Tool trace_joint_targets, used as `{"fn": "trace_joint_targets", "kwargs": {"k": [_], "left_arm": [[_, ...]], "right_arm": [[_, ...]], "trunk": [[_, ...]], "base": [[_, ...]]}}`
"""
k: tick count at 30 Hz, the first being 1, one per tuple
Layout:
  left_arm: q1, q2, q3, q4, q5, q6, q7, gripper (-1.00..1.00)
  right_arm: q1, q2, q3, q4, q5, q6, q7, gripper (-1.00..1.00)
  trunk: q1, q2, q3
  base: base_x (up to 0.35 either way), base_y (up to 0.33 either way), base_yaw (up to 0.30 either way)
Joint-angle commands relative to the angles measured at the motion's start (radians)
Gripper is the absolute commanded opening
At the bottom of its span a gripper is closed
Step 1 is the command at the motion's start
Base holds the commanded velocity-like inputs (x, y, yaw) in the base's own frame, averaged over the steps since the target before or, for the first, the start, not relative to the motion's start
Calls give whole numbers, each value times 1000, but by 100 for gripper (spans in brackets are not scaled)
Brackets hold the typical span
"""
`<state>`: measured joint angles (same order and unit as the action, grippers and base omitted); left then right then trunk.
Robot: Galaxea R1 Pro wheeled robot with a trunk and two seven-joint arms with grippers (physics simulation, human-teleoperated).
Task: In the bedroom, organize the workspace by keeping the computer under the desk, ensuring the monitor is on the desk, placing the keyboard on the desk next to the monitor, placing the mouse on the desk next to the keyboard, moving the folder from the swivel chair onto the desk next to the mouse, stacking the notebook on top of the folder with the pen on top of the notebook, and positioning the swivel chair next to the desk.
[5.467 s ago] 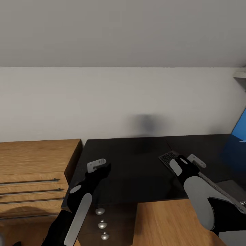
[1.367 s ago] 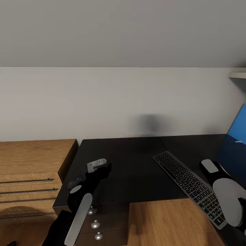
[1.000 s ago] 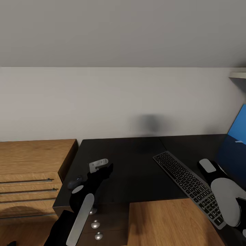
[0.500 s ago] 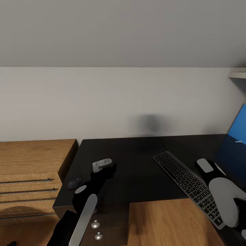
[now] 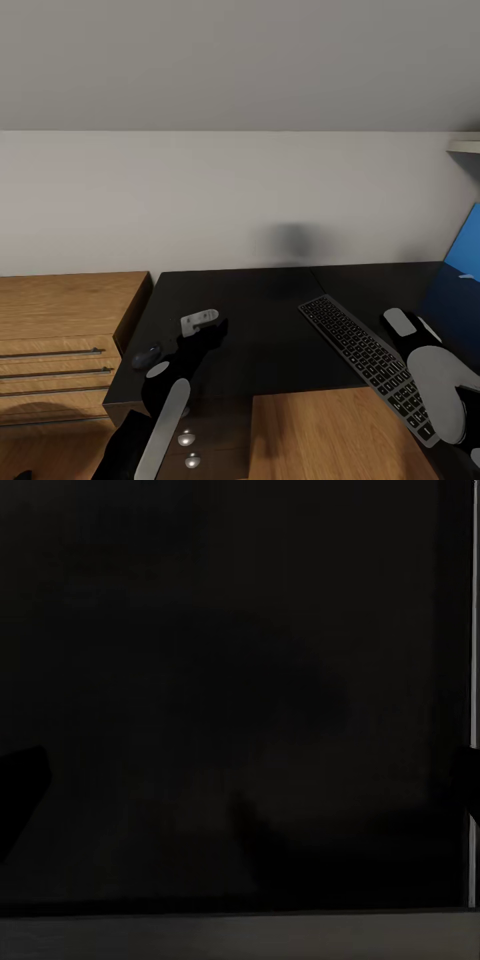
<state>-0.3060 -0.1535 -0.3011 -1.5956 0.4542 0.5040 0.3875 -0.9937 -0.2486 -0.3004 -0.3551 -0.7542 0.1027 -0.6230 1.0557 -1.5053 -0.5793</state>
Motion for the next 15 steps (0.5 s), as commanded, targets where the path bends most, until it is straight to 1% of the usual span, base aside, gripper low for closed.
{"fn": "trace_joint_targets", "kwargs": {"k": [1,4,11,15], "left_arm": [[-1,0,-1,-1,11,2,10,100],[-1,0,-1,-1,10,2,10,100],[-1,0,-1,-1,10,2,10,100],[-1,0,-1,-1,10,2,10,100]], "right_arm": [[0,0,-2,-2,-2,6,-4,100],[0,0,-2,-2,-2,6,-4,100],[0,0,-2,-2,-2,6,-3,100],[0,0,-2,-2,-2,6,-4,100]], "trunk": [[0,-1,-1],[0,-1,-1],[0,-1,-1],[0,-1,-1]], "base": [[0,0,0],[0,0,-27],[0,0,-145],[0,0,-63]]}}
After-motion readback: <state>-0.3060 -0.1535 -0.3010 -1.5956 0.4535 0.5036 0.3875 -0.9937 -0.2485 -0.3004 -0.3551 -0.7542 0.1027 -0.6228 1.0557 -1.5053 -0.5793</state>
